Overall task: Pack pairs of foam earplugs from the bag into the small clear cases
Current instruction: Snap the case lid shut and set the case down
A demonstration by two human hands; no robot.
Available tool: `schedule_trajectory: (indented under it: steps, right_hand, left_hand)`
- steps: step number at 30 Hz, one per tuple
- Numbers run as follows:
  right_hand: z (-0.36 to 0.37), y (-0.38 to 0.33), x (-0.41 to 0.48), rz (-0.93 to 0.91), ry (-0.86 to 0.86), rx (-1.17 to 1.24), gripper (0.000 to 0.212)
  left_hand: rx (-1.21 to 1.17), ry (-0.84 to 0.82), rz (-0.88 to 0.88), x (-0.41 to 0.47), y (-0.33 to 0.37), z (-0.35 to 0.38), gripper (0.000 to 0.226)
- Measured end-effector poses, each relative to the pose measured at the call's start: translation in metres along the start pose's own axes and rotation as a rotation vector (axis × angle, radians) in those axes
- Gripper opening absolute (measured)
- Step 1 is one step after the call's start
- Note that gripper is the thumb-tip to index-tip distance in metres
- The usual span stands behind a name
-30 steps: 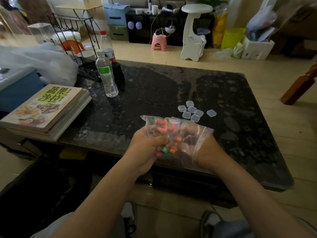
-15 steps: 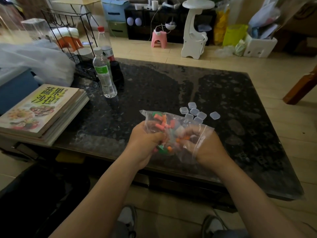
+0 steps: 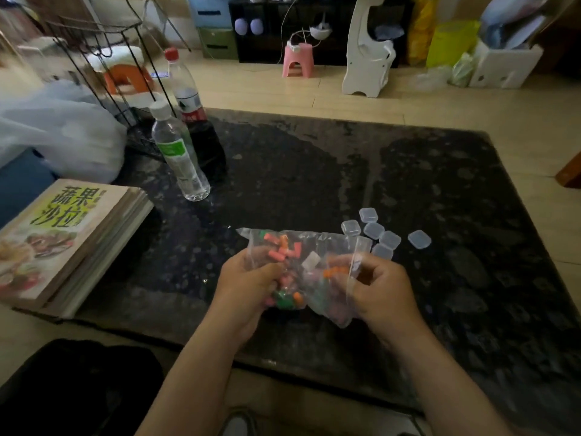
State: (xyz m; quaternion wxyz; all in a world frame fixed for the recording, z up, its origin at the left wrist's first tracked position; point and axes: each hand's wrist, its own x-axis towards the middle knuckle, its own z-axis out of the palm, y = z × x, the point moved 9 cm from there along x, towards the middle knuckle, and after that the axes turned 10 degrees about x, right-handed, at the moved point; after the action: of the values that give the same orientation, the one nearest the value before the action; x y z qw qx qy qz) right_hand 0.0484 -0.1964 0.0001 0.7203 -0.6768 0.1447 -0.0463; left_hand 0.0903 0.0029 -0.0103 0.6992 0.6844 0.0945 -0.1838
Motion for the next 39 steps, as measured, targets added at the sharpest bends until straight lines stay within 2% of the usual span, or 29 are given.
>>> schedule_trajectory:
  steps: [2, 5, 12, 16, 22, 25, 28, 30, 34, 36, 39]
  right_hand:
    - [0.005, 0.004, 0.005, 0.050, -0.014, 0.024, 0.015]
    - [0.009, 0.018, 0.016, 0.101, 0.022, 0.024, 0.014]
    - [0.013, 0.029, 0.029, 0.057, 0.006, -0.026, 0.025]
    - [0.004, 0.014, 0.029, -0.039, 0.039, 0.013, 0.022]
    - [0.000, 0.011, 0.029, -0.067, 0.076, 0.017, 0.021]
    - [0.001, 0.012, 0.028, -0.062, 0.083, 0.026, 0.022]
    - [-0.001, 0.009, 0.027, -0.060, 0.089, 0.016, 0.021]
    - [-0.004, 0.007, 0.028, -0.051, 0.102, 0.019, 0.021]
    - [-0.020, 0.004, 0.037, -0.053, 0.169, 0.049, 0.019]
    - [-0.031, 0.003, 0.043, -0.048, 0.209, 0.087, 0.017]
    - [-0.051, -0.004, 0.048, -0.068, 0.280, 0.120, 0.017]
  left_hand:
    - [-0.038, 0.005, -0.028, 0.011, 0.000, 0.001, 0.022]
    - [-0.038, 0.018, -0.038, 0.026, 0.000, 0.005, 0.021]
    - [0.028, 0.112, -0.042, 0.049, -0.002, -0.001, 0.018]
    - [0.049, 0.154, -0.041, 0.052, -0.003, -0.007, 0.019]
    - [0.002, 0.326, -0.079, 0.047, -0.001, -0.041, 0.017]
    - [0.082, 0.501, -0.101, 0.046, -0.007, -0.068, 0.030]
    - [0.464, 0.714, 0.015, 0.034, 0.011, -0.087, 0.060]
    - [0.651, 0.788, 0.210, 0.020, 0.037, -0.074, 0.058]
    - [0.614, 0.600, 0.518, 0.010, 0.058, -0.015, 0.028]
    - [0.627, 0.486, 0.629, 0.010, 0.059, 0.013, 0.025]
    - [0.592, 0.389, 0.684, 0.011, 0.056, 0.040, 0.023]
